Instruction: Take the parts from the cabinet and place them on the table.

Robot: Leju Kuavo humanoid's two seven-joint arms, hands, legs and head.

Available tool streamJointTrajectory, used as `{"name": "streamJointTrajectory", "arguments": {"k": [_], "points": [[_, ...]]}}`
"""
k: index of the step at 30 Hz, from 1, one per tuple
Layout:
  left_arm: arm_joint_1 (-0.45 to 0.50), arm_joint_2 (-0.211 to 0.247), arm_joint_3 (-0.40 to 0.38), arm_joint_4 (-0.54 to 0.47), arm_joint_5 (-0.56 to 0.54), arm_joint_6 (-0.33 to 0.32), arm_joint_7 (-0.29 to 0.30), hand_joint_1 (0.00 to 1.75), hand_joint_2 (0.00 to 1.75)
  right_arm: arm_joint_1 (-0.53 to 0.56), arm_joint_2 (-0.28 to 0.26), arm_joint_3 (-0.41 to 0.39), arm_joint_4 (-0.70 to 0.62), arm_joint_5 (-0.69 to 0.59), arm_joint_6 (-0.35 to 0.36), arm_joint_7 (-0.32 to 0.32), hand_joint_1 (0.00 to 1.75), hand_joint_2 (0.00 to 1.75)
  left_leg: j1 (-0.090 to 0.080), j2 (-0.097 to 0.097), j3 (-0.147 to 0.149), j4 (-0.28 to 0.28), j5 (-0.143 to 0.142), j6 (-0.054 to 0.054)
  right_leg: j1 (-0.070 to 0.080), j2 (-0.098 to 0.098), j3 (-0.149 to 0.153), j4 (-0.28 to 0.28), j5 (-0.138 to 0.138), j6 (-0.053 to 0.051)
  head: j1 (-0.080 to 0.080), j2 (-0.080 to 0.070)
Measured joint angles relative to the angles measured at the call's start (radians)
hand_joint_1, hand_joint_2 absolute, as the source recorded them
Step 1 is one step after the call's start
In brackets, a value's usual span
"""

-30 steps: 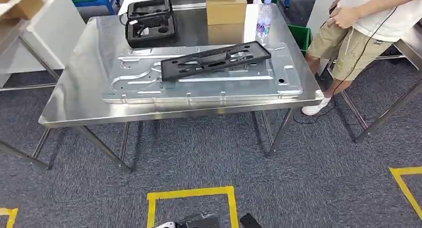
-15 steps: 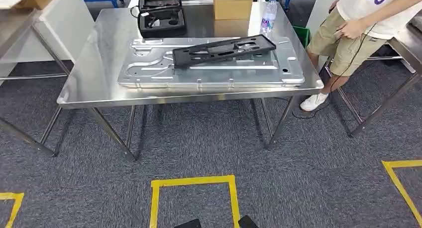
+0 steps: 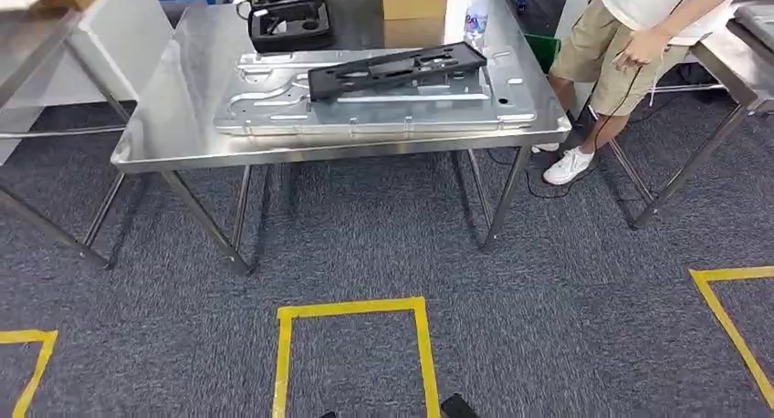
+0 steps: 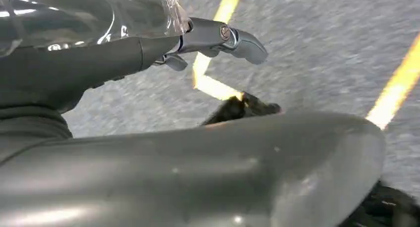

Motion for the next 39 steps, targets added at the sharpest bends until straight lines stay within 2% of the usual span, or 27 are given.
{"name": "streamJointTrajectory", "arguments": {"k": [1,2,3,6,7,8,9,11,12,13,15,16,18,19,21,22,23,25,26,27,28,29,31,32,34,37,39], "points": [[0.004,0.006,0.0,0.001,-0.009,0.001,0.011,0.0,0.0,0.0,0.0,0.0,0.0,0.0,0.0,-0.001,0.0,0.0,0.001,0.0,0.086,-0.116,0.011,0.0,-0.001,0.001,-0.014,0.001,0.015,0.006,0.0,0.0],[0.007,0.011,0.0,0.002,-0.016,0.001,0.024,0.0,0.0,0.003,0.0,0.0,0.0,-0.001,0.0,-0.001,0.0,0.0,-0.001,-0.002,0.178,-0.235,-0.027,0.005,0.0,0.003,-0.02,0.002,0.024,0.013,0.0,0.0],[0.008,0.018,0.0,0.002,-0.02,0.001,0.027,0.0,0.0,0.004,0.0,0.0,0.0,-0.001,0.0,-0.002,0.0,0.0,-0.008,-0.005,0.215,-0.314,-0.049,0.018,0.001,0.001,-0.022,0.002,0.033,0.02,0.0,0.0],[0.027,0.034,0.0,0.008,-0.021,0.0,0.035,0.0,0.0,0.007,0.0,0.0,0.0,-0.009,0.0,-0.004,0.0,0.0,-0.016,-0.005,0.184,-0.296,-0.031,0.036,-0.003,0.0,-0.023,-0.011,0.066,0.039,0.002,0.0],[0.033,0.038,0.0,0.01,-0.021,-0.001,0.035,0.0,0.0,0.011,0.001,0.0,0.0,-0.011,0.0,-0.006,0.0,0.0,-0.007,-0.001,0.175,-0.3,-0.014,0.051,-0.007,0.002,-0.031,-0.003,0.052,0.042,0.001,0.0],[0.035,0.039,-0.001,0.01,-0.021,-0.002,0.035,0.0,0.0,0.013,0.001,0.0,0.0,-0.012,0.0,-0.005,0.0,0.0,-0.012,0.002,0.17,-0.3,-0.009,0.054,-0.007,0.003,-0.039,0.009,0.029,0.041,0.001,0.0],[0.04,0.04,-0.001,0.011,-0.022,-0.002,0.034,0.0,0.0,0.017,0.001,0.0,0.0,-0.021,0.0,-0.005,0.0,0.0,-0.015,0.0,0.147,-0.298,0.011,0.07,-0.007,0.003,-0.068,0.092,-0.074,0.038,0.003,0.0],[0.045,0.041,-0.001,0.011,-0.022,-0.004,0.034,0.0,0.0,0.021,0.001,-0.001,0.0,-0.031,0.0,-0.005,0.0,0.0,-0.022,0.0,0.118,-0.297,0.034,0.074,-0.003,0.004,-0.103,0.255,-0.191,0.038,0.005,0.0],[0.046,0.041,-0.001,0.012,-0.023,-0.006,0.034,0.0,0.0,0.022,0.002,-0.002,0.0,-0.037,0.0,-0.005,0.0,0.0,-0.026,0.0,0.1,-0.295,0.046,0.075,-0.001,0.004,-0.11,0.326,-0.203,0.038,0.006,0.0],[0.047,0.041,-0.001,0.013,-0.024,-0.008,0.034,0.0,0.0,0.023,0.003,-0.003,0.0,-0.043,0.0,-0.005,0.0,0.0,-0.029,0.002,0.085,-0.293,0.056,0.075,-0.001,0.004,-0.1,0.351,-0.181,0.036,0.006,0.0],[0.049,0.042,-0.001,0.016,-0.027,-0.01,0.034,0.0,0.0,0.027,0.003,-0.011,0.0,-0.05,0.0,-0.003,0.0,0.0,-0.032,0.005,0.057,-0.286,0.076,0.073,-0.001,0.003,-0.031,0.291,-0.104,0.032,0.006,0.0],[0.05,0.042,-0.001,0.017,-0.027,-0.01,0.034,0.0,0.0,0.027,0.003,-0.012,0.0,-0.051,0.0,-0.003,0.0,0.0,-0.032,0.005,0.039,-0.277,0.084,0.071,-0.001,0.003,0.034,0.206,-0.08,0.029,0.006,0.0],[0.051,0.041,-0.001,0.017,-0.027,-0.01,0.033,0.0,0.0,0.022,0.003,-0.013,0.0,-0.051,0.0,-0.004,0.0,0.0,-0.039,0.008,0.012,-0.255,0.093,0.064,0.009,-0.006,0.152,0.031,-0.112,0.027,0.007,0.0],[0.053,0.042,-0.001,0.017,-0.027,-0.01,0.032,0.0,0.0,0.021,0.003,-0.016,0.0,-0.051,0.0,-0.005,0.0,0.0,-0.036,0.012,0.006,-0.249,0.101,0.057,0.01,-0.004,0.175,-0.012,-0.136,0.022,0.005,0.0],[0.054,0.042,-0.002,0.017,-0.027,-0.01,0.031,0.0,0.0,0.023,0.003,-0.016,0.0,-0.05,0.0,-0.006,0.0,0.0,-0.03,0.017,0.001,-0.248,0.116,0.048,0.016,0.002,0.163,-0.007,-0.133,0.016,0.005,0.0],[0.055,0.042,-0.002,0.017,-0.027,-0.01,0.03,0.0,0.0,0.029,0.003,-0.016,0.0,-0.045,0.0,-0.007,0.0,0.0,-0.032,0.017,-0.001,-0.248,0.126,0.04,0.016,0.001,0.157,-0.01,-0.123,0.003,0.005,0.0],[0.058,0.042,-0.002,0.018,-0.026,-0.01,0.03,0.0,0.0,0.028,0.004,-0.016,0.0,-0.04,0.0,-0.008,0.0,0.0,-0.022,0.012,-0.008,-0.236,0.105,0.036,0.01,-0.003,0.149,-0.011,-0.111,-0.005,0.006,0.0],[0.059,0.042,-0.002,0.018,-0.026,-0.012,0.029,0.0,0.0,0.027,0.004,-0.016,0.0,-0.039,0.0,-0.008,0.0,0.0,-0.019,0.009,-0.046,-0.134,-0.014,0.022,0.01,-0.002,0.124,-0.011,-0.089,-0.02,0.003,0.0],[0.06,0.042,-0.002,0.018,-0.027,-0.013,0.029,0.0,0.0,0.026,0.005,-0.016,0.0,-0.039,0.0,-0.009,0.0,0.0,-0.016,0.009,-0.071,-0.044,-0.078,0.016,0.01,-0.001,0.106,-0.011,-0.078,-0.019,0.003,0.0],[0.06,0.042,-0.002,0.018,-0.027,-0.013,0.029,0.0,0.0,0.027,0.006,-0.016,0.0,-0.039,0.0,-0.009,0.0,0.0,-0.014,0.009,-0.088,0.032,-0.108,0.012,0.01,-0.001,0.09,-0.011,-0.067,-0.018,0.002,0.0],[0.06,0.042,-0.002,0.018,-0.028,-0.013,0.029,0.0,0.0,0.029,0.005,-0.016,0.0,-0.039,0.0,-0.009,0.0,0.0,-0.012,0.009,-0.096,0.09,-0.106,0.01,0.01,-0.001,0.075,-0.011,-0.056,-0.017,0.002,0.0],[0.062,0.042,-0.002,0.018,-0.03,-0.013,0.029,0.0,0.0,0.029,0.005,-0.016,0.0,-0.039,0.0,-0.009,0.0,0.0,-0.009,0.009,-0.088,0.109,-0.07,0.008,0.01,-0.002,0.059,-0.011,-0.044,-0.015,0.002,0.0],[0.063,0.042,-0.003,0.018,-0.031,-0.013,0.029,0.0,0.0,0.029,0.006,-0.016,0.0,-0.039,0.0,-0.009,0.0,0.0,-0.007,0.009,-0.017,0.031,0.016,0.01,0.01,-0.003,0.031,-0.01,-0.023,-0.01,0.002,0.0],[0.062,0.042,-0.003,0.018,-0.031,-0.013,0.029,0.0,0.0,0.029,0.006,-0.016,0.0,-0.038,0.0,-0.01,0.0,0.0,-0.008,0.009,0.049,-0.065,0.027,0.015,0.01,-0.002,0.022,-0.01,-0.013,-0.006,0.002,0.0],[0.058,0.042,-0.003,0.018,-0.033,-0.012,0.029,0.0,0.0,0.03,0.006,-0.015,0.0,-0.038,0.0,-0.01,0.0,0.0,-0.017,0.007,0.191,-0.279,-0.017,0.03,0.014,-0.002,0.015,-0.006,-0.002,0.003,0.002,0.0],[0.059,0.042,-0.003,0.018,-0.034,-0.011,0.029,0.0,0.0,0.028,0.006,-0.016,0.0,-0.037,0.0,-0.013,0.0,0.0,-0.021,0.008,0.188,-0.298,-0.029,0.044,0.012,-0.005,0.006,-0.006,0.02,0.021,0.003,0.0],[0.063,0.042,-0.004,0.018,-0.035,-0.012,0.029,0.0,0.0,0.03,0.006,-0.016,0.0,-0.037,0.0,-0.013,0.0,0.0,-0.016,0.01,0.181,-0.304,-0.011,0.059,0.009,-0.001,-0.011,0.032,-0.015,0.028,0.003,0.0]]}}
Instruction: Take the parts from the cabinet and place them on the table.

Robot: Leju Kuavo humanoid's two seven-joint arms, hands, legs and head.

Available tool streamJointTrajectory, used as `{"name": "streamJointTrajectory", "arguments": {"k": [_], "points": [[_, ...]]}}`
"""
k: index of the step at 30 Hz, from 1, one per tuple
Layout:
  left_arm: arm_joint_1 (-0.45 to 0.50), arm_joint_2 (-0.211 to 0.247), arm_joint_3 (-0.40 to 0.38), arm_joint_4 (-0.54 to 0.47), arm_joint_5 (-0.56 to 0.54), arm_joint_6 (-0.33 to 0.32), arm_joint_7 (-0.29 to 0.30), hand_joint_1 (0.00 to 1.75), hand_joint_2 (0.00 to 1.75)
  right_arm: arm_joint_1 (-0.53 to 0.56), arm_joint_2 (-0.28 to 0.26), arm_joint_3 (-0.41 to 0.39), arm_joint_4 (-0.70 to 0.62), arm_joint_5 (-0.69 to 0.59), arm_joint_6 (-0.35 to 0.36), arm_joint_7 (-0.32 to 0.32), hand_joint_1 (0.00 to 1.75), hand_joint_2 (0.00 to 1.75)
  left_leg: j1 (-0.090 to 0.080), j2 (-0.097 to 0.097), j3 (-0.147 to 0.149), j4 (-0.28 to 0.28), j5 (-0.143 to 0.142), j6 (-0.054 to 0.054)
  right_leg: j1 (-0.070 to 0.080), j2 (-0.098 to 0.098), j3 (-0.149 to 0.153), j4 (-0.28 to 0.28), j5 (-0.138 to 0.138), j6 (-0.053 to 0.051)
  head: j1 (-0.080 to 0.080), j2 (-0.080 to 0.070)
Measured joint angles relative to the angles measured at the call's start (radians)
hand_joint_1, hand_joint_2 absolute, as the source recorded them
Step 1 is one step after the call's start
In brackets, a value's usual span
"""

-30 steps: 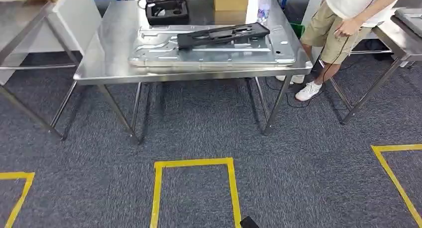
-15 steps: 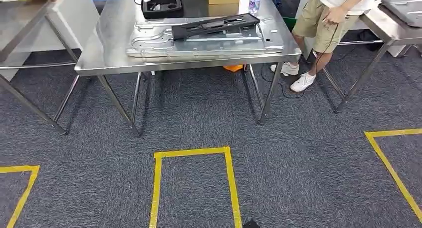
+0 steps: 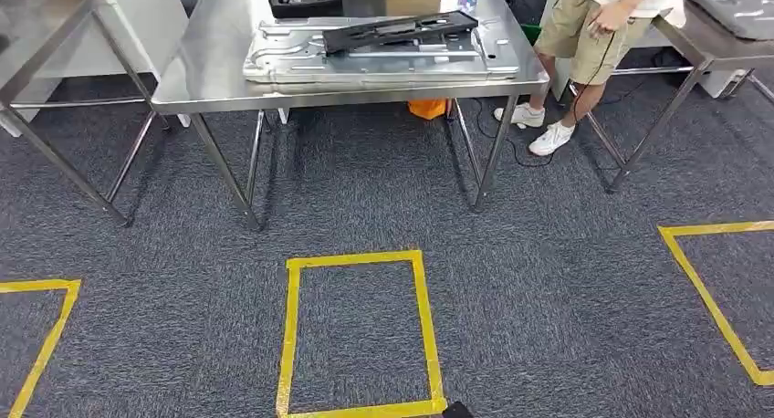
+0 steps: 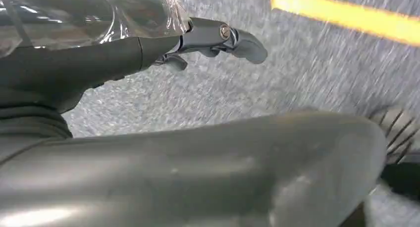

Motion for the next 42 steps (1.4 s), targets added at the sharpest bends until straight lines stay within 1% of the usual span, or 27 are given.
{"name": "streamJointTrajectory", "arguments": {"k": [3,4,5,6,8,9,10,13,15,18,20,22,23,24,25,27,29,30,31,33,34,35,36,37,39,40,42], "points": [[0.0,0.0,0.0,0.001,0.0,0.0,0.0,0.0,0.0,0.006,0.0,0.0,0.0,0.0,0.0,0.0,0.0,0.0,-0.007,0.001,-0.023,0.003,0.016,0.014,-0.001,0.0,-0.097,0.252,-0.143,0.005,0.003,0.0],[0.001,-0.001,0.0,0.001,-0.001,0.0,0.0,0.0,0.0,0.008,0.0,0.001,0.0,0.0,0.0,0.0,0.0,0.0,-0.009,0.002,-0.03,0.005,0.021,0.014,-0.001,0.0,-0.114,0.307,-0.162,0.007,0.003,0.0],[0.003,-0.001,0.0,0.001,-0.003,0.0,0.0,0.0,0.0,0.011,0.0,0.001,0.0,0.0,0.0,0.0,0.0,0.0,-0.01,0.001,-0.036,0.007,0.024,0.013,-0.001,0.0,-0.105,0.31,-0.158,0.007,0.003,0.0],[0.006,-0.001,-0.001,0.001,-0.003,0.0,0.0,0.0,0.0,0.013,0.0,0.001,0.0,0.0,0.0,0.0,0.0,0.0,-0.01,0.001,-0.04,0.011,0.025,0.012,-0.001,0.0,-0.069,0.262,-0.134,0.007,0.004,0.0],[0.009,-0.001,-0.002,0.001,-0.004,0.0,0.0,0.0,0.0,0.012,0.0,0.001,0.0,0.0,0.0,-0.003,0.0,0.0,-0.01,0.001,-0.045,0.022,0.025,0.009,-0.003,0.0,0.056,0.066,-0.06,0.004,0.004,0.0],[0.009,-0.002,-0.002,0.001,-0.005,-0.002,0.0,0.0,0.0,0.011,-0.001,0.001,0.0,0.0,0.0,-0.004,0.0,0.0,-0.01,0.001,-0.044,0.029,0.023,0.006,-0.003,0.0,0.094,-0.001,-0.055,0.001,0.004,0.0],[0.008,-0.002,-0.003,0.001,-0.006,-0.003,0.003,0.0,0.0,0.01,-0.001,0.001,0.0,0.0,0.0,-0.006,0.0,0.0,-0.019,0.001,-0.057,0.045,0.019,0.0,0.0,0.001,0.098,-0.022,-0.062,-0.004,0.004,0.0],[0.012,-0.003,-0.005,0.001,-0.011,-0.008,0.009,0.0,0.0,0.015,-0.002,0.001,0.0,-0.003,0.0,-0.006,0.0,0.0,-0.016,0.002,-0.068,0.045,0.026,-0.011,0.006,0.002,0.084,-0.015,-0.056,-0.016,0.002,0.0],[0.015,-0.003,-0.007,0.001,-0.014,-0.01,0.012,0.0,0.0,0.015,-0.002,0.0,0.0,-0.006,0.0,-0.006,0.0,0.0,-0.011,-0.002,-0.085,0.077,-0.002,-0.024,-0.001,0.002,0.08,-0.021,-0.048,-0.029,0.002,0.0],[0.018,-0.003,-0.009,0.001,-0.017,-0.012,0.022,0.0,0.0,0.014,-0.002,0.0,0.0,-0.014,0.0,-0.006,0.0,0.0,-0.001,-0.002,-0.193,0.318,-0.12,-0.041,0.001,0.001,0.071,-0.02,-0.044,-0.037,-0.003,0.0],[0.027,-0.003,-0.013,0.001,-0.016,-0.013,0.026,0.0,0.0,0.016,-0.003,0.0,0.0,-0.016,0.0,-0.005,0.0,0.0,0.004,-0.002,-0.229,0.394,-0.13,-0.046,0.001,0.003,0.069,-0.02,-0.042,-0.039,-0.004,0.0],[0.033,-0.003,-0.014,0.001,-0.014,-0.013,0.026,0.0,0.0,0.019,-0.003,0.0,0.0,-0.018,0.0,-0.003,0.0,0.0,0.009,-0.003,-0.171,0.274,-0.059,-0.046,0.0,0.012,0.07,-0.02,-0.04,-0.036,-0.004,0.0],[0.032,-0.003,-0.014,0.001,-0.013,-0.013,0.026,0.0,0.0,0.018,-0.003,0.0,0.0,-0.021,0.0,-0.003,0.0,0.0,0.01,-0.012,-0.123,0.175,-0.014,-0.043,0.0,0.021,0.071,-0.02,-0.039,-0.033,-0.004,0.0],[0.033,-0.003,-0.014,0.001,-0.013,-0.013,0.026,0.0,0.0,0.017,-0.003,0.0,0.0,-0.024,0.0,-0.003,0.0,0.0,0.012,-0.037,-0.08,0.085,0.022,-0.039,-0.001,0.022,0.071,-0.02,-0.037,-0.031,-0.004,0.0],[0.033,-0.003,-0.014,0.002,-0.011,-0.014,0.027,0.0,0.0,0.014,-0.003,0.0,0.0,-0.025,0.0,-0.003,0.0,0.0,0.008,-0.064,-0.063,0.049,0.014,-0.034,0.004,0.027,0.066,-0.018,-0.036,-0.026,-0.004,0.0],[0.037,-0.003,-0.014,0.002,-0.009,-0.015,0.03,0.0,0.0,0.012,-0.003,-0.001,0.0,-0.027,0.0,-0.002,0.0,0.0,0.004,-0.048,-0.072,0.05,0.016,-0.031,0.0,0.039,0.058,-0.018,-0.029,-0.015,-0.003,0.0],[0.039,-0.003,-0.014,0.002,-0.006,-0.016,0.03,0.0,0.0,0.017,-0.003,0.0,0.0,-0.027,0.0,-0.002,0.0,0.0,0.004,-0.04,-0.072,0.042,0.025,-0.016,-0.001,0.047,0.057,-0.022,-0.023,-0.001,-0.003,0.0],[0.038,-0.005,-0.014,0.002,-0.005,-0.016,0.03,0.0,0.0,0.019,-0.005,0.0,0.0,-0.027,0.0,-0.001,0.0,0.0,0.008,-0.032,-0.068,0.037,0.033,-0.008,-0.005,0.038,0.051,-0.006,-0.037,0.0,-0.002,0.0],[0.038,-0.005,-0.014,0.003,-0.004,-0.016,0.029,0.0,0.0,0.018,-0.006,0.0,0.0,-0.027,0.0,-0.001,0.0,0.0,0.007,-0.031,-0.07,0.036,0.035,-0.003,-0.003,0.027,0.028,0.041,-0.075,0.001,0.001,0.0],[0.04,-0.005,-0.014,0.003,-0.003,-0.016,0.028,0.0,0.0,0.018,-0.006,0.0,0.0,-0.027,0.0,-0.001,0.0,0.0,0.003,-0.019,-0.074,0.037,0.036,0.004,-0.004,0.025,-0.046,0.213,-0.165,0.005,0.003,0.0],[0.041,-0.005,-0.014,0.003,-0.003,-0.016,0.027,0.0,0.0,0.019,-0.006,0.0,0.0,-0.027,0.0,-0.001,0.0,0.0,0.002,-0.015,-0.076,0.037,0.036,0.005,-0.004,0.025,-0.081,0.291,-0.192,0.008,0.003,0.0],[0.044,-0.005,-0.014,0.003,-0.003,-0.016,0.026,0.0,0.0,0.02,-0.006,0.0,0.0,-0.028,0.0,-0.001,0.0,0.0,0.001,-0.012,-0.077,0.037,0.037,0.005,-0.005,0.025,-0.093,0.323,-0.194,0.009,0.003,0.0],[0.046,-0.005,-0.014,0.003,-0.002,-0.016,0.025,0.0,0.0,0.022,-0.006,0.0,0.0,-0.028,0.0,-0.002,0.0,0.0,0.001,-0.01,-0.077,0.037,0.037,0.005,-0.005,0.024,-0.081,0.304,-0.177,0.01,0.003,0.0],[0.046,-0.005,-0.014,0.003,-0.002,-0.016,0.024,0.0,0.0,0.023,-0.007,0.0,0.0,-0.027,0.0,-0.004,0.0,0.0,0.002,-0.01,-0.076,0.039,0.036,0.004,-0.007,0.023,-0.044,0.243,-0.142,0.011,0.003,0.0],[0.044,-0.008,-0.014,0.003,0.0,-0.016,0.021,0.0,0.0,0.021,-0.01,0.0,0.0,-0.025,0.0,-0.008,0.0,0.0,0.003,-0.01,-0.074,0.045,0.033,-0.002,-0.012,0.015,0.06,0.05,-0.06,0.013,0.003,0.0],[0.043,-0.007,-0.014,0.003,0.001,-0.015,0.021,0.0,0.0,0.019,-0.01,0.0,0.0,-0.024,0.0,-0.008,0.0,0.0,-0.005,-0.01,-0.079,0.053,0.027,-0.01,-0.011,0.01,0.084,-0.002,-0.065,0.014,0.004,0.0],[0.042,-0.008,-0.014,0.003,0.003,-0.013,0.021,0.0,0.0,0.018,-0.01,0.0,0.0,-0.024,0.0,-0.01,0.0,0.0,-0.005,-0.01,-0.089,0.061,0.027,-0.017,-0.008,0.015,0.077,-0.004,-0.065,0.0,0.001,0.0]]}}
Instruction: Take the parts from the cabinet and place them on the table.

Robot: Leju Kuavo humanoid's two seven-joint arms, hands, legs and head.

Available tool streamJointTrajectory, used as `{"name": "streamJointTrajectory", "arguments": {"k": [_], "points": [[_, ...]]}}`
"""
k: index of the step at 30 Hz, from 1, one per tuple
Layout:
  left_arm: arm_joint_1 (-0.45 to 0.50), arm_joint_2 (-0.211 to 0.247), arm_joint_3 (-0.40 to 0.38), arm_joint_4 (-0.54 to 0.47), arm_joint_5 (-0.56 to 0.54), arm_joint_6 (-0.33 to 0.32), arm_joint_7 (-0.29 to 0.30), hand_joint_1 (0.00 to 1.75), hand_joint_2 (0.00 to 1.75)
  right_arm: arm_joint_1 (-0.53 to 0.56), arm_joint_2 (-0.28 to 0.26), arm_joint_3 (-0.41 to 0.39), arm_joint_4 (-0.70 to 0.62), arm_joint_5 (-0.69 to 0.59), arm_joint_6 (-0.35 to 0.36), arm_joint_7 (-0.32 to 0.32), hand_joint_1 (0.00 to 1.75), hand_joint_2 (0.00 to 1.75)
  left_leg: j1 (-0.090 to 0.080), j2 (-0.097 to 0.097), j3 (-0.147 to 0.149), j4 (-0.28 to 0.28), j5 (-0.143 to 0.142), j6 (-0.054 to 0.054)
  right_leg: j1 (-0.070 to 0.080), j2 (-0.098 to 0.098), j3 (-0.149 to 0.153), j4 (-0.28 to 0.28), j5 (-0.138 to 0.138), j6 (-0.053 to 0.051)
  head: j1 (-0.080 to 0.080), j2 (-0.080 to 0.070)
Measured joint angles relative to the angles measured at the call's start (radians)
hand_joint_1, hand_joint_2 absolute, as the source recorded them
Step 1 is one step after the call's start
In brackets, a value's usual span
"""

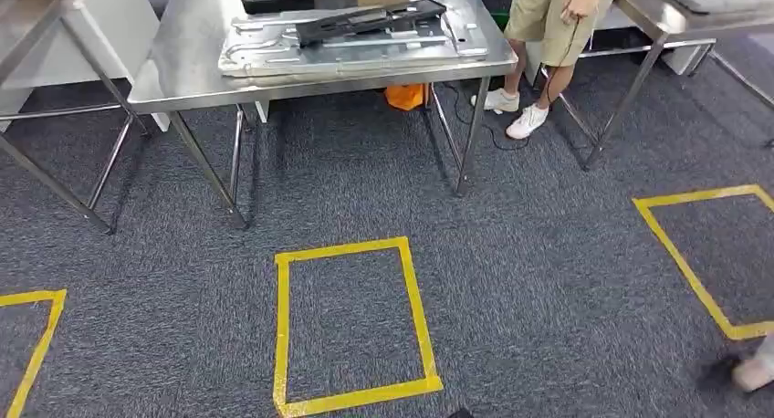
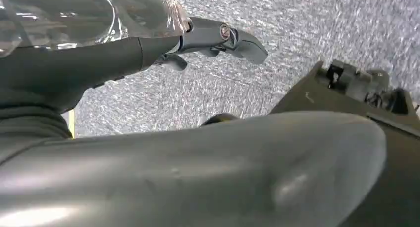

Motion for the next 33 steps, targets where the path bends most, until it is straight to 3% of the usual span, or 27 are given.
{"name": "streamJointTrajectory", "arguments": {"k": [2,3,4,6,7,8,9,10,12,13,14,17,18,19,20,22,23,24,25,27,28,29,32,33], "points": [[0.002,0.0,0.0,0.0,0.004,0.0,0.0,0.0,0.0,0.003,0.0,0.0,0.0,0.0,0.0,0.0,0.0,0.0,0.003,0.001,0.0,0.0,0.001,-0.006,0.003,0.0,-0.001,-0.002,0.004,-0.013,0.0,0.0],[0.002,0.0,0.0,0.0,0.007,0.0,0.0,0.0,0.0,0.002,0.0,0.0,0.0,0.0,0.0,0.0,0.0,0.0,0.007,0.0,-0.007,0.012,-0.01,-0.011,0.0,-0.001,-0.001,-0.004,0.007,-0.019,0.0,0.0],[0.001,0.0,0.0,0.0,0.013,0.0,0.0,0.0,0.0,0.001,-0.001,0.0,0.0,0.0,0.0,-0.001,0.0,0.0,0.008,0.0,-0.023,0.051,-0.04,-0.017,0.0,-0.001,-0.001,-0.004,0.008,-0.022,-0.002,0.0],[0.001,0.0,0.0,0.0,0.016,0.0,0.0,0.0,0.0,0.0,-0.001,0.0,0.0,-0.001,0.0,-0.002,0.0,0.0,0.01,-0.001,-0.095,0.215,-0.124,-0.026,0.002,-0.001,-0.005,-0.004,0.01,-0.027,-0.004,0.0],[0.002,0.0,0.0,0.0,0.017,0.0,0.0,0.0,0.0,0.001,-0.001,0.0,0.0,-0.002,0.0,-0.002,0.0,0.0,0.01,-0.001,-0.132,0.298,-0.154,-0.028,0.003,-0.001,-0.006,-0.003,0.011,-0.028,-0.004,0.0],[0.004,0.0,0.0,0.0,0.017,0.0,0.0,0.0,0.0,0.001,-0.001,0.0,0.0,-0.002,0.0,-0.002,0.0,0.0,0.011,-0.001,-0.153,0.343,-0.162,-0.028,0.004,-0.001,-0.007,-0.003,0.011,-0.028,-0.005,0.0],[0.005,0.0,0.0,0.001,0.016,0.0,0.0,0.0,0.0,0.002,-0.002,0.0,0.0,-0.003,0.0,-0.002,0.0,0.0,0.011,-0.001,-0.15,0.334,-0.148,-0.027,0.005,0.0,-0.007,-0.003,0.011,-0.028,-0.005,0.0],[0.004,0.0,0.0,0.001,0.016,0.0,0.0,0.0,0.0,0.002,-0.002,0.0,0.0,-0.003,0.0,-0.002,0.0,0.0,0.01,-0.001,-0.124,0.277,-0.112,-0.024,0.005,0.001,-0.006,-0.003,0.011,-0.028,-0.005,0.0],[0.001,0.0,0.0,0.001,0.015,0.001,0.0,0.0,0.0,0.0,-0.001,0.0,0.0,-0.003,0.0,-0.002,0.0,0.0,0.009,-0.001,-0.031,0.085,-0.021,-0.014,0.005,0.003,-0.003,-0.004,0.011,-0.028,-0.005,0.0],[-0.001,0.0,0.0,0.001,0.015,0.003,0.0,0.0,0.0,0.0,-0.001,0.0,0.0,-0.003,0.0,-0.002,0.0,0.0,0.008,-0.003,0.002,0.01,-0.007,-0.008,0.005,0.002,-0.003,-0.004,0.011,-0.027,-0.005,0.0],[-0.002,0.0,0.0,0.001,0.014,0.004,0.0,0.0,0.0,-0.002,-0.001,0.0,0.0,-0.003,0.0,0.0,0.0,0.0,0.0,-0.003,0.005,0.0,-0.008,-0.007,0.01,0.002,-0.006,-0.001,0.011,-0.022,-0.005,0.0],[-0.001,0.0,0.0,0.001,0.012,0.007,0.0,0.0,0.0,-0.003,0.0,0.0,0.0,-0.005,0.0,0.0,0.0,0.0,-0.005,-0.004,-0.002,0.002,-0.006,0.0,0.006,0.002,-0.008,-0.006,0.017,-0.009,-0.005,0.0],[-0.001,0.0,0.0,0.001,0.011,0.01,0.0,0.0,0.0,-0.003,0.0,0.0,0.0,-0.007,0.0,-0.001,0.0,0.0,0.005,-0.002,0.004,-0.012,0.005,0.012,0.008,0.003,-0.011,-0.002,0.012,-0.002,-0.004,0.0],[-0.002,0.0,0.0,0.001,0.01,0.011,0.0,0.0,0.0,-0.003,-0.001,0.0,0.0,-0.011,0.0,-0.003,0.0,0.0,0.004,-0.002,0.005,-0.014,0.009,0.017,0.005,0.001,-0.021,0.024,-0.01,-0.001,-0.004,0.0],[-0.003,0.0,0.0,0.001,0.009,0.013,0.0,0.0,0.0,-0.003,-0.001,0.0,0.0,-0.011,0.0,-0.005,0.0,0.0,0.005,-0.001,0.003,-0.013,0.011,0.024,0.006,0.001,-0.049,0.088,-0.054,-0.001,-0.001,0.0],[-0.003,-0.001,0.0,0.002,0.009,0.014,0.0,0.0,0.0,-0.003,-0.001,0.0,0.0,-0.005,0.0,-0.004,0.0,0.0,0.002,0.001,0.001,-0.013,0.012,0.025,0.006,0.001,-0.124,0.257,-0.13,0.002,0.0,0.0],[-0.001,-0.002,0.0,0.002,0.006,0.014,0.0,0.0,0.0,-0.002,-0.001,0.001,0.0,-0.002,0.0,-0.003,0.0,0.0,0.001,0.001,0.0,-0.013,0.012,0.025,0.006,0.001,-0.15,0.314,-0.144,0.004,0.001,0.0],[0.001,-0.002,0.0,0.002,0.005,0.014,0.0,0.0,0.0,-0.002,-0.001,0.001,0.0,0.0,0.0,-0.003,0.0,0.0,0.001,-0.003,0.001,-0.013,0.012,0.025,0.005,0.0,-0.154,0.322,-0.135,0.005,0.001,0.0],[0.002,-0.002,0.0,0.002,0.006,0.014,0.0,0.0,0.0,-0.002,-0.001,0.002,0.0,0.001,0.0,-0.001,0.0,0.0,0.002,-0.007,0.001,-0.012,0.012,0.025,0.004,0.0,-0.131,0.28,-0.105,0.005,0.001,0.0],[0.001,-0.003,0.0,0.002,0.012,0.014,0.0,0.0,0.0,-0.002,-0.002,0.002,0.0,0.006,0.0,0.004,0.0,0.0,0.004,-0.022,0.003,-0.006,0.01,0.022,-0.001,0.008,-0.04,0.101,-0.016,0.006,0.001,0.0],[0.001,-0.003,0.0,0.002,0.016,0.014,0.0,0.0,0.0,-0.002,-0.003,0.002,0.0,0.006,0.0,0.005,0.0,0.0,0.005,-0.028,0.0,0.0,0.007,0.017,-0.006,0.037,-0.002,0.022,0.004,0.007,0.001,0.0],[0.001,-0.003,0.0,0.002,0.021,0.017,0.0,0.0,0.0,-0.003,-0.003,0.002,0.0,0.006,0.0,0.005,0.0,0.0,-0.003,-0.033,-0.011,0.011,0.003,0.01,-0.006,0.055,0.005,0.006,-0.008,0.006,0.001,0.0],[0.013,-0.004,0.002,0.002,0.063,0.035,0.0,0.0,0.0,0.001,-0.003,0.002,0.0,-0.006,0.0,0.008,0.0,0.0,0.005,-0.05,-0.02,0.007,0.013,-0.006,0.004,0.032,-0.002,0.009,-0.002,-0.012,-0.001,0.0],[0.019,-0.004,0.005,0.003,0.085,0.04,0.0,0.0,0.0,0.002,-0.003,0.002,0.0,-0.012,0.0,0.008,0.0,0.0,0.006,-0.056,-0.022,0.011,0.01,-0.009,-0.001,0.023,-0.002,0.003,0.003,-0.02,0.0,0.0]]}}
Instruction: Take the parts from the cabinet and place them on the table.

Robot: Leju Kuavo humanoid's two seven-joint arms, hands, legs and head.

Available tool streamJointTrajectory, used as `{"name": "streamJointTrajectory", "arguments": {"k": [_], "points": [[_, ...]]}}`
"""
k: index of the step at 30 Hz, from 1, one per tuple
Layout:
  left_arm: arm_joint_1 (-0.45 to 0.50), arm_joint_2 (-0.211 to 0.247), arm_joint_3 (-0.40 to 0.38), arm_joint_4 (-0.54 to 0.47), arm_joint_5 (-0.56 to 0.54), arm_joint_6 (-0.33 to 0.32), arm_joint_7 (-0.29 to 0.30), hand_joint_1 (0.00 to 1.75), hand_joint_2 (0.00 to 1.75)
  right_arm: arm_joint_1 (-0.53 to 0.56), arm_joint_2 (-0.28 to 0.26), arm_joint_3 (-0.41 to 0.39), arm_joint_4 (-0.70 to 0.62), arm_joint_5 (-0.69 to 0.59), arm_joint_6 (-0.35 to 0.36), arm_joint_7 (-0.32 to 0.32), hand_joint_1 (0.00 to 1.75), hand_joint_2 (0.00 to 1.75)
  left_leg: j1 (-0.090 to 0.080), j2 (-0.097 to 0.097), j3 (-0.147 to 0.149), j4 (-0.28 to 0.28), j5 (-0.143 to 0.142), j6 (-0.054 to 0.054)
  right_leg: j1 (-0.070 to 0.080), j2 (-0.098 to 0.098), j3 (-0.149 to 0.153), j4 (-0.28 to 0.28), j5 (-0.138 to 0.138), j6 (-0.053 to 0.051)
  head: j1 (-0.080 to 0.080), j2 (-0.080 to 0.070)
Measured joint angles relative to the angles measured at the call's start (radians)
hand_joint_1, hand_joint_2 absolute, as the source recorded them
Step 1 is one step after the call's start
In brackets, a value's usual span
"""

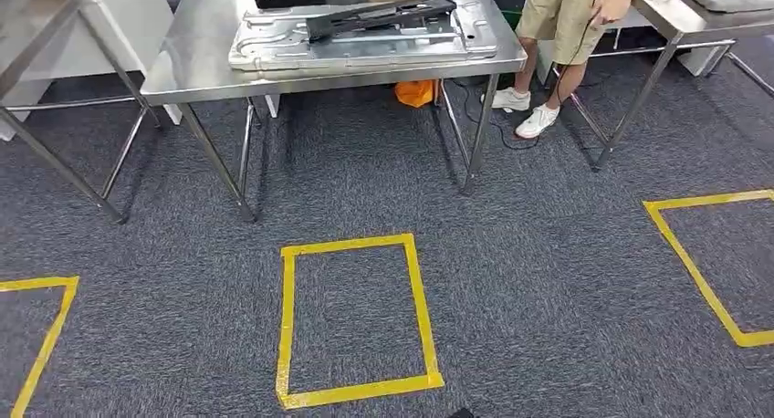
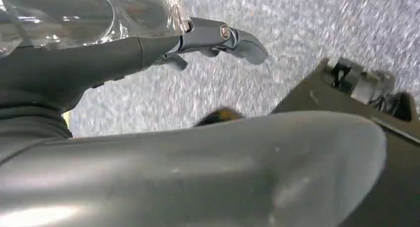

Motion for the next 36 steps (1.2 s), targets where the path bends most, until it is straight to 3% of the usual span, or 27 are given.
{"name": "streamJointTrajectory", "arguments": {"k": [2,4,5,6,7,9,10,11,14,15,16,17,18,20,21,23,24,25,26,27,30,31,32,33,34,35,36], "points": [[0.008,0.0,0.007,0.0,0.017,0.003,-0.003,0.0,0.0,0.0,-0.002,0.0,0.0,-0.002,0.0,-0.002,0.0,0.0,0.002,0.027,-0.033,0.075,-0.054,-0.011,-0.001,-0.014,0.0,-0.001,0.001,-0.008,-0.006,0.0],[0.011,0.0,0.011,0.001,0.029,0.008,-0.001,0.0,0.0,0.006,-0.002,0.0,0.0,-0.003,0.0,-0.003,0.0,0.0,0.006,0.035,-0.115,0.25,-0.134,-0.021,0.003,-0.036,-0.003,-0.001,0.001,-0.011,-0.008,0.0],[0.017,0.0,0.015,0.002,0.04,0.013,0.006,0.0,0.0,0.008,-0.002,0.0,0.0,-0.009,0.0,-0.003,0.0,0.0,0.006,0.036,-0.145,0.314,-0.154,-0.023,0.004,-0.046,-0.004,-0.001,0.001,-0.011,-0.008,0.0],[0.025,0.0,0.019,0.002,0.051,0.02,0.013,0.0,0.0,0.01,-0.003,0.0,0.0,-0.012,0.0,-0.003,0.0,0.0,0.007,0.037,-0.155,0.337,-0.152,-0.023,0.004,-0.055,-0.004,-0.001,0.001,-0.011,-0.008,0.0],[0.035,0.002,0.024,0.004,0.061,0.032,0.016,0.0,0.0,0.011,-0.003,0.0,0.0,-0.016,0.0,-0.005,0.0,0.0,0.007,0.039,-0.14,0.308,-0.131,-0.023,0.004,-0.062,-0.004,-0.001,0.001,-0.011,-0.008,0.0],[0.053,0.005,0.034,0.008,0.074,0.072,0.016,0.0,0.0,0.011,-0.003,0.0,0.0,-0.031,0.0,-0.011,0.0,0.0,0.005,0.056,-0.048,0.129,-0.048,-0.016,0.004,-0.076,-0.002,-0.001,0.0,-0.01,-0.008,0.0],[0.056,0.005,0.037,0.009,0.079,0.091,0.014,0.0,0.0,0.011,-0.003,-0.001,0.0,-0.035,0.0,-0.012,0.0,0.0,0.002,0.087,0.005,0.029,-0.014,-0.008,0.004,-0.084,-0.001,-0.001,0.0,-0.009,-0.008,0.0],[0.055,0.006,0.041,0.01,0.084,0.1,0.012,0.0,0.0,0.011,-0.004,-0.001,0.0,-0.039,0.0,-0.012,0.0,0.0,-0.008,0.113,0.019,-0.008,-0.018,-0.004,0.01,-0.092,0.0,0.001,-0.003,-0.005,-0.008,0.0],[0.061,0.007,0.053,0.012,0.089,0.107,0.011,0.0,0.0,0.011,-0.006,-0.001,0.0,-0.042,0.0,-0.013,0.0,0.0,-0.015,0.085,0.009,-0.006,-0.012,0.007,0.005,-0.112,0.005,-0.004,-0.002,0.01,-0.008,0.0],[0.064,0.007,0.057,0.014,0.089,0.107,0.011,0.0,0.0,0.008,-0.006,-0.001,0.0,-0.042,0.0,-0.014,0.0,0.0,-0.013,0.077,0.012,-0.016,-0.005,0.016,0.006,-0.118,0.009,-0.009,-0.001,0.017,-0.008,0.0],[0.067,0.007,0.06,0.015,0.09,0.107,0.013,0.0,0.0,0.009,-0.009,-0.001,0.0,-0.043,0.0,-0.016,0.0,0.0,-0.003,0.068,0.02,-0.026,0.006,0.022,0.002,-0.094,0.006,0.005,-0.012,0.023,-0.008,0.0],[0.067,0.008,0.061,0.016,0.093,0.104,0.019,0.0,0.0,0.009,-0.013,-0.002,0.0,-0.045,0.0,-0.019,0.0,0.0,-0.002,0.061,0.019,-0.027,0.008,0.028,0.004,-0.064,-0.014,0.046,-0.047,0.023,-0.008,0.0],[0.066,0.009,0.065,0.017,0.097,0.099,0.026,0.0,0.0,0.011,-0.014,-0.002,0.0,-0.048,0.0,-0.023,0.0,0.0,-0.002,0.053,0.017,-0.027,0.01,0.033,0.003,-0.048,-0.045,0.118,-0.09,0.023,-0.003,0.0],[0.066,0.009,0.069,0.017,0.111,0.095,0.03,0.0,0.0,0.017,-0.02,-0.002,0.0,-0.055,0.0,-0.026,0.0,0.0,-0.004,0.031,0.015,-0.027,0.01,0.034,0.003,-0.038,-0.118,0.283,-0.162,0.025,-0.002,0.0],[0.07,0.009,0.072,0.018,0.12,0.098,0.025,0.0,0.0,0.018,-0.024,-0.002,0.0,-0.059,0.0,-0.025,0.0,0.0,-0.004,0.023,0.016,-0.027,0.01,0.034,0.003,-0.038,-0.137,0.323,-0.167,0.025,-0.002,0.0],[0.075,0.009,0.082,0.019,0.142,0.118,-0.001,0.0,0.0,0.017,-0.034,-0.002,0.0,-0.066,0.0,-0.021,0.0,0.0,-0.003,0.0,0.017,-0.025,0.01,0.033,0.002,-0.037,-0.111,0.268,-0.12,0.026,-0.002,0.0],[0.074,0.009,0.09,0.019,0.149,0.127,-0.013,0.0,0.0,0.017,-0.039,-0.002,0.0,-0.066,0.0,-0.019,0.0,0.0,-0.001,-0.016,0.019,-0.023,0.01,0.032,-0.001,-0.029,-0.058,0.161,-0.062,0.027,-0.002,0.0],[0.073,0.009,0.094,0.019,0.152,0.131,-0.018,0.0,0.0,0.017,-0.043,-0.003,0.0,-0.067,0.0,-0.017,0.0,0.0,0.001,-0.029,0.02,-0.019,0.008,0.029,-0.004,-0.007,-0.012,0.069,-0.021,0.028,-0.002,0.0],[0.072,0.009,0.098,0.019,0.16,0.137,-0.028,0.0,0.0,0.017,-0.047,-0.003,0.0,-0.068,0.0,-0.014,0.0,0.0,0.002,-0.04,0.015,-0.014,0.004,0.022,-0.01,0.043,0.021,0.004,-0.016,0.027,-0.001,0.0],[0.071,0.01,0.105,0.019,0.169,0.143,-0.041,0.0,0.0,0.017,-0.047,-0.003,0.0,-0.069,0.0,-0.013,0.0,0.0,-0.003,-0.049,0.009,-0.003,0.001,0.016,-0.007,0.044,0.021,-0.004,-0.018,0.022,0.0,0.0],[0.077,0.01,0.12,0.021,0.182,0.155,-0.07,0.0,0.0,0.015,-0.048,-0.003,0.0,-0.072,0.0,-0.012,0.0,0.0,0.004,-0.068,0.001,-0.011,0.009,0.003,0.004,0.015,0.019,-0.001,-0.016,0.006,-0.003,0.0],[0.077,0.013,0.123,0.024,0.182,0.157,-0.072,0.0,0.0,0.014,-0.048,-0.003,0.0,-0.072,0.0,-0.013,0.0,0.0,0.004,-0.065,-0.002,-0.005,0.004,-0.001,-0.003,0.001,0.018,-0.006,-0.011,-0.002,-0.003,0.0],[0.077,0.011,0.126,0.024,0.181,0.158,-0.072,0.0,0.0,0.013,-0.05,-0.003,0.0,-0.072,0.0,-0.013,0.0,0.0,0.001,-0.011,-0.012,0.02,-0.014,-0.007,-0.002,-0.008,0.019,-0.007,-0.011,-0.007,-0.004,0.0],[0.074,0.011,0.128,0.024,0.18,0.158,-0.072,0.0,0.0,0.013,-0.05,-0.003,0.0,-0.072,0.0,-0.014,0.0,0.0,0.002,0.018,-0.038,0.077,-0.048,-0.012,-0.001,-0.019,0.019,-0.007,-0.012,-0.013,-0.011,0.0],[0.071,0.011,0.132,0.024,0.18,0.158,-0.072,0.0,0.0,0.015,-0.05,-0.003,0.0,-0.072,0.0,-0.013,0.0,0.0,0.003,0.031,-0.072,0.147,-0.082,-0.016,0.001,-0.031,0.019,-0.007,-0.013,-0.015,-0.011,0.0],[0.069,0.011,0.135,0.024,0.18,0.158,-0.073,0.0,0.0,0.018,-0.05,-0.003,0.0,-0.071,0.0,-0.011,0.0,0.0,0.004,0.038,-0.126,0.26,-0.131,-0.02,0.003,-0.05,0.019,-0.007,-0.015,-0.017,-0.011,0.0],[0.07,0.011,0.137,0.024,0.18,0.158,-0.073,0.0,0.0,0.02,-0.05,-0.003,0.0,-0.071,0.0,-0.009,0.0,0.0,0.005,0.039,-0.162,0.332,-0.154,-0.021,0.003,-0.063,0.019,-0.007,-0.016,-0.018,-0.011,0.0]]}}
